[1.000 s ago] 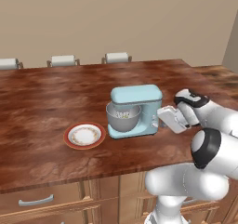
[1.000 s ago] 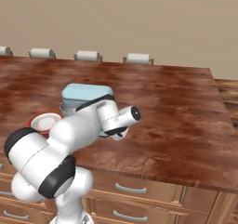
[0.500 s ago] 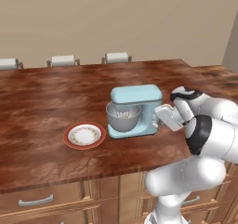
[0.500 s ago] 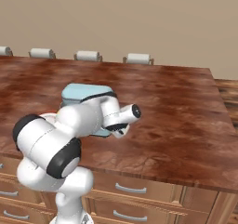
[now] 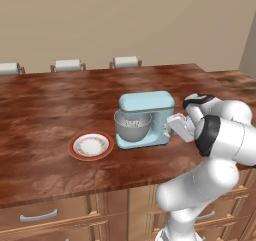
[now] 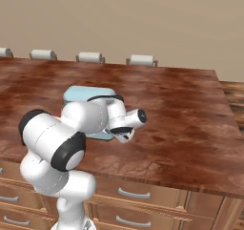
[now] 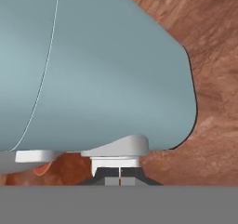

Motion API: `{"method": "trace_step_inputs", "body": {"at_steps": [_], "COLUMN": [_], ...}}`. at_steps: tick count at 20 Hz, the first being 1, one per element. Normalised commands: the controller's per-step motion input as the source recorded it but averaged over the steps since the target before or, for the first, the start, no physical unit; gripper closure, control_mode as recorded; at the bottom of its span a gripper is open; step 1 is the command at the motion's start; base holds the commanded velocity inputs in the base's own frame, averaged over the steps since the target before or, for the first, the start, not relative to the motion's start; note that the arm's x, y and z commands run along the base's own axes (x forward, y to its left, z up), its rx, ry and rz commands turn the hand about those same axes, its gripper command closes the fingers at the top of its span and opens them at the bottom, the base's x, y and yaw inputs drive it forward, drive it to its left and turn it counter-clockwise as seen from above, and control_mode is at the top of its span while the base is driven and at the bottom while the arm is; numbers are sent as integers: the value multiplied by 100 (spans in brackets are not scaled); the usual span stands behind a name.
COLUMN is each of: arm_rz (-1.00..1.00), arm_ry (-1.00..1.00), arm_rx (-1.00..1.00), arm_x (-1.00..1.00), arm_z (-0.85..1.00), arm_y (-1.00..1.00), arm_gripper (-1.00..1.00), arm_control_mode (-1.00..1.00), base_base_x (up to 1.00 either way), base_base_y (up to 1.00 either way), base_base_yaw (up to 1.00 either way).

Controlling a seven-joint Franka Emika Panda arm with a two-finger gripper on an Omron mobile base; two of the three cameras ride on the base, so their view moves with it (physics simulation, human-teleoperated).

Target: Add butter and sugar cubes to the stand mixer bowl and then turn on the stand mixer to begin making frosting.

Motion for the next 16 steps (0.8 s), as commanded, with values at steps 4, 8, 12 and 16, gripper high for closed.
{"method": "trace_step_inputs", "body": {"at_steps": [4,8,12,16], "arm_rz": [0,0,0,0], "arm_ry": [0,0,0,0], "arm_rx": [0,0,0,0], "arm_x": [0,0,3,0], "arm_z": [-11,-15,-13,-12], "arm_y": [0,0,4,13], "arm_gripper": [100,100,100,100], "arm_control_mode": [-100,-100,-100,-100], "base_base_x": [0,0,0,0], "base_base_y": [0,0,0,0], "base_base_yaw": [0,0,0,0]}}
